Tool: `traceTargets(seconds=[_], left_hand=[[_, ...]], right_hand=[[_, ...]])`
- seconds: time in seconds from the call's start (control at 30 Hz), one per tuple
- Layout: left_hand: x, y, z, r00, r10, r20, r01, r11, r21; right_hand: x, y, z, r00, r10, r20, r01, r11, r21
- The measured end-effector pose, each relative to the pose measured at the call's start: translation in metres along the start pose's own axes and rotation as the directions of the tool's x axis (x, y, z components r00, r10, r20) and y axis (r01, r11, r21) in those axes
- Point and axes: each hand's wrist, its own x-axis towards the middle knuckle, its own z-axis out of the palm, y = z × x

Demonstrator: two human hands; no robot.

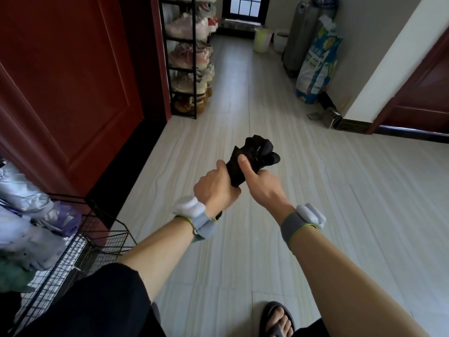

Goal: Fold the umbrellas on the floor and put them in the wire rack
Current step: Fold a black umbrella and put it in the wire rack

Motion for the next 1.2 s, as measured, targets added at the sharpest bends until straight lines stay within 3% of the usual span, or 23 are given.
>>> traceTargets(seconds=[0.1, 0.17, 0.2, 0.27, 0.33, 0.4, 0.43, 0.47, 0.57, 0.63, 0.7, 0.87, 1.1, 1.2], left_hand=[[-0.012, 0.002, 0.019, 0.978, 0.15, -0.147, -0.103, 0.953, 0.285], [-0.014, 0.0, 0.022, 0.961, 0.24, -0.134, -0.185, 0.924, 0.334], [-0.012, 0.0, 0.018, 0.967, 0.247, -0.064, -0.223, 0.939, 0.261], [-0.004, -0.004, 0.004, 0.969, 0.187, 0.161, -0.174, 0.981, -0.09], [0.002, -0.012, -0.014, 0.918, 0.122, 0.378, 0.078, 0.878, -0.473], [0.003, -0.021, -0.024, 0.828, 0.145, 0.542, 0.281, 0.73, -0.623], [0.002, -0.023, -0.024, 0.791, 0.18, 0.584, 0.31, 0.706, -0.637], [0.001, -0.023, -0.023, 0.791, 0.2, 0.578, 0.284, 0.717, -0.637], [0.001, -0.019, -0.013, 0.916, 0.177, 0.36, 0.076, 0.804, -0.589], [0.002, -0.02, -0.009, 0.957, 0.145, 0.253, 0.004, 0.86, -0.51], [0.004, -0.022, -0.01, 0.965, 0.132, 0.225, -0.002, 0.867, -0.499], [0.009, -0.027, -0.019, 0.971, 0.1, 0.218, 0.037, 0.836, -0.548], [0.005, -0.035, -0.018, 0.961, 0.099, 0.259, 0.057, 0.842, -0.536], [0.001, -0.037, -0.02, 0.97, 0.163, 0.182, -0.054, 0.869, -0.492]], right_hand=[[0.001, 0.0, 0.007, 0.999, 0.048, 0.016, -0.049, 0.996, 0.069], [0.002, 0.003, 0.005, 0.991, 0.125, 0.046, -0.132, 0.965, 0.227], [0.003, 0.004, 0.002, 0.987, 0.151, 0.05, -0.159, 0.949, 0.272], [0.006, 0.011, -0.007, 0.99, 0.136, 0.036, -0.14, 0.927, 0.348], [0.007, 0.015, -0.011, 0.996, 0.058, 0.072, -0.085, 0.888, 0.453], [0.004, 0.014, -0.009, 0.994, -0.031, 0.105, -0.025, 0.871, 0.49], [0.003, 0.012, -0.007, 0.993, -0.054, 0.103, 0.0, 0.886, 0.463], [0.001, 0.01, -0.005, 0.994, -0.071, 0.087, 0.028, 0.906, 0.423], [-0.002, 0.008, -0.002, 0.995, -0.091, 0.033, 0.078, 0.957, 0.279], [-0.002, 0.01, 0.001, 0.996, -0.092, -0.003, 0.092, 0.984, 0.151], [-0.001, 0.01, 0.006, 0.991, -0.126, -0.043, 0.131, 0.983, 0.128], [0.003, 0.012, 0.008, 0.982, -0.184, -0.042, 0.188, 0.934, 0.303], [0.002, 0.014, 0.008, 0.98, -0.198, -0.015, 0.199, 0.971, 0.135], [0.002, 0.012, 0.008, 0.989, -0.15, -0.001, 0.149, 0.981, 0.125]])
